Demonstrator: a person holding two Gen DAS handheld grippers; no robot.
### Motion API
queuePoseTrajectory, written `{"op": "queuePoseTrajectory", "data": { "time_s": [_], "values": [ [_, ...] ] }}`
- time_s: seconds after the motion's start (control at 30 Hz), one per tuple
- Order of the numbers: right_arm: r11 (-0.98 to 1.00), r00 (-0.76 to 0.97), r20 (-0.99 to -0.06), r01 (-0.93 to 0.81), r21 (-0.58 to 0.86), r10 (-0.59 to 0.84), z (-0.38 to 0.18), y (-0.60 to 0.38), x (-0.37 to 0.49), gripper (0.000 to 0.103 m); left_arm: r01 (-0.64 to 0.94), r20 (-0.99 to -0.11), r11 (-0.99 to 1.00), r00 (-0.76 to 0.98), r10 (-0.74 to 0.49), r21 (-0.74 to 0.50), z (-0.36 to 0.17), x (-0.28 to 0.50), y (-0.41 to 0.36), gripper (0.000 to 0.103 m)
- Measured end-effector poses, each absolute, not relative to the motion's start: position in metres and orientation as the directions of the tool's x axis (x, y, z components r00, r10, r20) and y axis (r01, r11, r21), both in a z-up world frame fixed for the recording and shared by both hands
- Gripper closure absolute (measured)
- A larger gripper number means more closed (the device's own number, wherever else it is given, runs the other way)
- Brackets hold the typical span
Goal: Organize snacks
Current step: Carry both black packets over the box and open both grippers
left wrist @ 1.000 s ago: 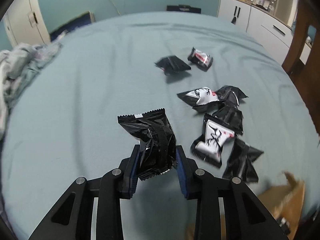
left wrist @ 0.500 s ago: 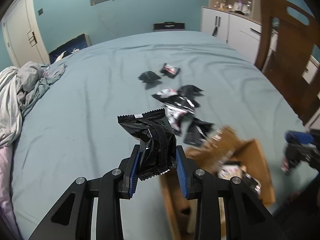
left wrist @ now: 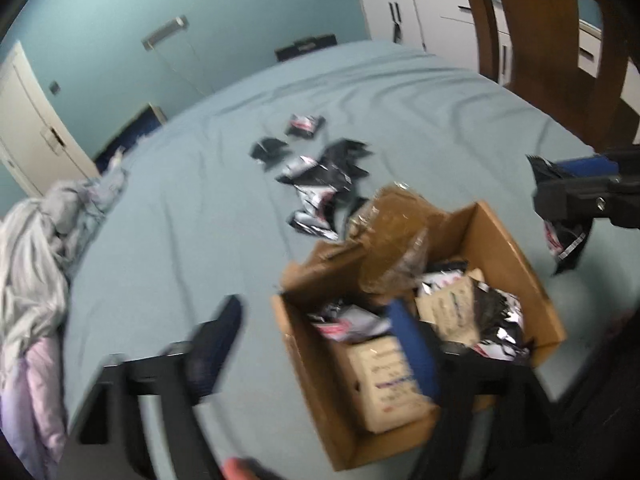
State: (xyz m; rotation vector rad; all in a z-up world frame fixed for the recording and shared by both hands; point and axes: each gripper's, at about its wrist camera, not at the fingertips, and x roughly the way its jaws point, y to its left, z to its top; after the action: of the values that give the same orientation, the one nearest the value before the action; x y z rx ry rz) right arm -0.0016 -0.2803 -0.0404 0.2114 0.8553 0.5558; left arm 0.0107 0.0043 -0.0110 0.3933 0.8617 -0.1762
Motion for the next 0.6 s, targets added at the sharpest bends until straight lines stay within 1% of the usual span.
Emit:
{"op": "queuePoseTrajectory", "data": {
  "time_s": [0.3, 0.6],
  "values": [
    [0.841, 0.530, -0.657, -0.398, 0.366, 0.537, -0.038, -0.276, -0.002, 0.054, 0.173, -0.768, 0.961, 0.638, 0.059, 0.217, -0.005, 0.025, 0.036, 0.019],
    [0.826, 0.539, -0.654, -0.502, 0.256, 0.531, -0.033, -0.251, -0.019, 0.052, 0.126, -0.772, 0.974, 0.633, 0.068, 0.189, -0.003, 0.030, 0.047, 0.019]
  ]
}}
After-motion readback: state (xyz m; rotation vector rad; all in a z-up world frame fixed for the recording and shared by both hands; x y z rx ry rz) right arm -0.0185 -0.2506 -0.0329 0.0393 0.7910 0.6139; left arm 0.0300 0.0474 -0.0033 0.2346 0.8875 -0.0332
